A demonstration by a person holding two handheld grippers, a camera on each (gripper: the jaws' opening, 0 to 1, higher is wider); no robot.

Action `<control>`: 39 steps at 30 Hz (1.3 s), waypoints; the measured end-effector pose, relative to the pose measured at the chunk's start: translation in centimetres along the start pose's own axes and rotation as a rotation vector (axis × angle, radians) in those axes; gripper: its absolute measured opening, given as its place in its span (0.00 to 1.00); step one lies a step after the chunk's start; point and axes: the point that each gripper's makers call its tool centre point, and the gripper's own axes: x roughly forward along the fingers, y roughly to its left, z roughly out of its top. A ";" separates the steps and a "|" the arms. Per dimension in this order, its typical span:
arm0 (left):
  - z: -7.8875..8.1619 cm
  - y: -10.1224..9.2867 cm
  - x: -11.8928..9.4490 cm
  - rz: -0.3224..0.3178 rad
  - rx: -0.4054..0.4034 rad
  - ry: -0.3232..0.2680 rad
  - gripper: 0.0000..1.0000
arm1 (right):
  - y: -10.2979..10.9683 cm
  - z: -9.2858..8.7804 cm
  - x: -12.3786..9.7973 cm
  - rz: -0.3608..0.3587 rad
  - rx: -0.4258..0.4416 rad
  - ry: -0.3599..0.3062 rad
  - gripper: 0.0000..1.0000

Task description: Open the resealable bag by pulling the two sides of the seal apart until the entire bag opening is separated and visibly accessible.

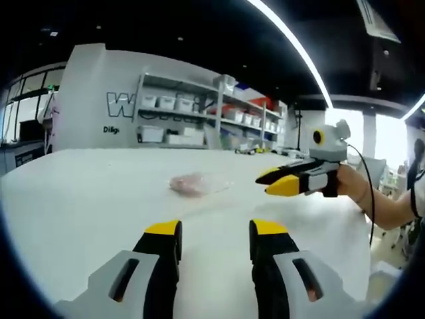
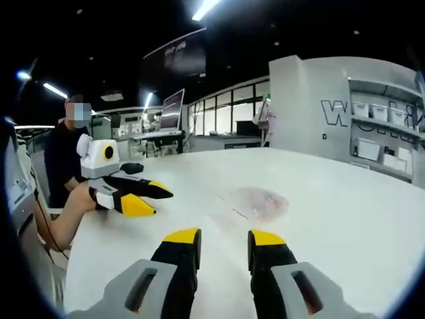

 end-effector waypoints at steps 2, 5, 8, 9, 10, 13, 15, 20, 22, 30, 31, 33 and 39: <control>0.0 0.0 -0.1 -0.001 0.000 0.001 0.43 | 0.0 -0.1 -0.2 -0.007 0.000 -0.003 0.26; 0.0 0.1 -0.4 0.004 0.002 -0.001 0.45 | 0.0 -0.4 -0.7 -0.017 0.010 -0.006 0.27; 0.0 0.4 -0.6 0.018 -0.001 -0.005 0.48 | 0.1 -0.8 -1.1 -0.024 0.015 -0.011 0.27; 0.0 0.4 -0.7 0.020 -0.001 -0.005 0.49 | 0.2 -0.9 -1.2 -0.024 0.020 -0.011 0.27; 0.0 0.5 -0.7 0.021 -0.002 -0.005 0.50 | 0.3 -1.1 -1.2 -0.025 0.023 -0.010 0.27; 0.0 0.5 -0.8 0.020 -0.007 -0.010 0.50 | 0.4 -1.2 -1.4 -0.031 0.022 -0.009 0.28; 0.1 0.6 -0.9 0.020 -0.010 -0.012 0.51 | 0.4 -1.2 -1.5 -0.033 0.024 -0.011 0.28; 0.0 0.7 -1.1 0.024 -0.011 -0.009 0.54 | 0.4 -1.0 -1.8 -0.043 0.023 -0.019 0.29; 0.0 0.9 -1.3 0.028 -0.014 -0.008 0.54 | 0.5 -1.0 -1.9 -0.046 0.025 -0.021 0.30; -0.2 1.1 -1.6 0.029 -0.019 0.000 0.62 | 0.8 -1.2 -2.6 -0.065 0.028 -0.026 0.38; -0.2 1.1 -1.6 0.030 -0.018 0.000 0.63 | 0.9 -1.2 -2.7 -0.069 0.025 -0.029 0.40; -0.3 1.2 -1.8 0.032 -0.018 -0.001 0.64 | 1.0 -1.4 -2.8 -0.076 0.018 -0.025 0.48; -0.2 1.5 -2.4 0.041 -0.025 -0.015 0.67 | 1.2 -1.9 -3.3 -0.113 -0.011 -0.011 0.59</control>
